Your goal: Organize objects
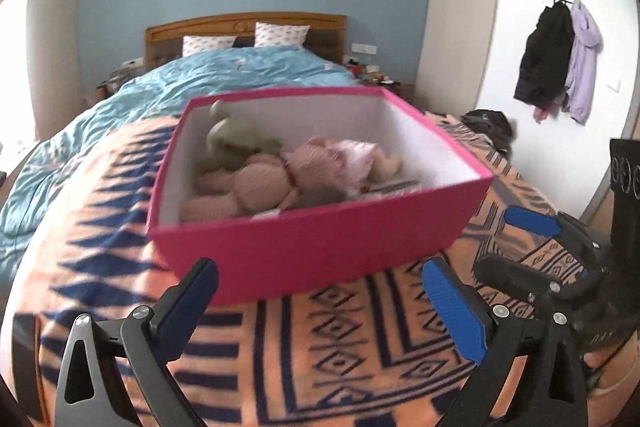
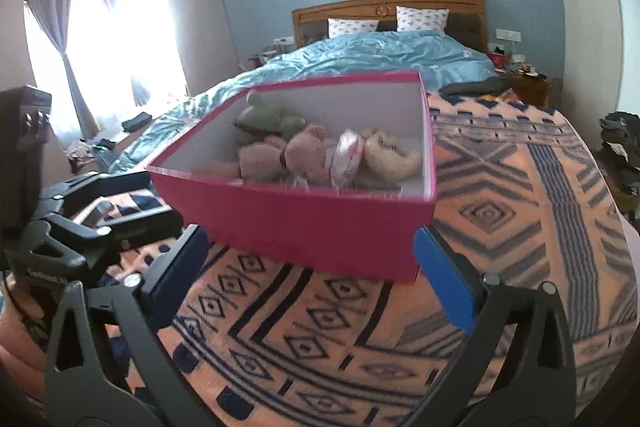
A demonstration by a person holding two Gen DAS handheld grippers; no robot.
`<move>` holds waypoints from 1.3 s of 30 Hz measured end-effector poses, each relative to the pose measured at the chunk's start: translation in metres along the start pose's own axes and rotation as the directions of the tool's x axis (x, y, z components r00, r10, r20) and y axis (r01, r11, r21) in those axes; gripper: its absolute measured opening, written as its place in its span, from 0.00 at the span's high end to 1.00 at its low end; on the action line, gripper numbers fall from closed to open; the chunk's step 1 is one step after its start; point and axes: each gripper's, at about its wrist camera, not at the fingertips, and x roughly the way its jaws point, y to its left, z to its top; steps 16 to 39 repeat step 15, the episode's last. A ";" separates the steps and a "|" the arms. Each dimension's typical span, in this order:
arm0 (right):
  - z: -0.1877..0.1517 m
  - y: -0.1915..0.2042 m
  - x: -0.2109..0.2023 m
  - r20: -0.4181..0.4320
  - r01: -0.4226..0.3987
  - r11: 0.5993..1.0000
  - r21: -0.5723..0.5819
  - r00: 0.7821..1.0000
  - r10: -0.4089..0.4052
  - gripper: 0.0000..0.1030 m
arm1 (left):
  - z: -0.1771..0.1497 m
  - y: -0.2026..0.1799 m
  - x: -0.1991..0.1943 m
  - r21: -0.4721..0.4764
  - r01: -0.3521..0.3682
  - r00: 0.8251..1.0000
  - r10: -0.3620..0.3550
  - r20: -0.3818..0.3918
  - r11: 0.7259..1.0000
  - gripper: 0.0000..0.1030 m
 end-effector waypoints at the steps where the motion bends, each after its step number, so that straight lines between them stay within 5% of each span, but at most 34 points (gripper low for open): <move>1: -0.006 0.004 0.001 -0.005 0.010 1.000 -0.005 1.000 -0.010 0.00 | -0.004 0.002 -0.001 -0.004 -0.013 1.000 0.013 -0.002 1.000 0.00; 13: -0.027 0.019 0.006 -0.024 0.047 0.998 -0.039 0.999 -0.048 0.00 | -0.032 0.008 -0.009 -0.026 -0.080 0.997 0.081 0.009 0.996 0.00; 39: -0.027 0.019 0.006 -0.025 0.046 0.998 -0.039 0.999 -0.047 0.00 | -0.033 0.008 -0.009 -0.029 -0.081 0.997 0.081 0.003 0.996 0.00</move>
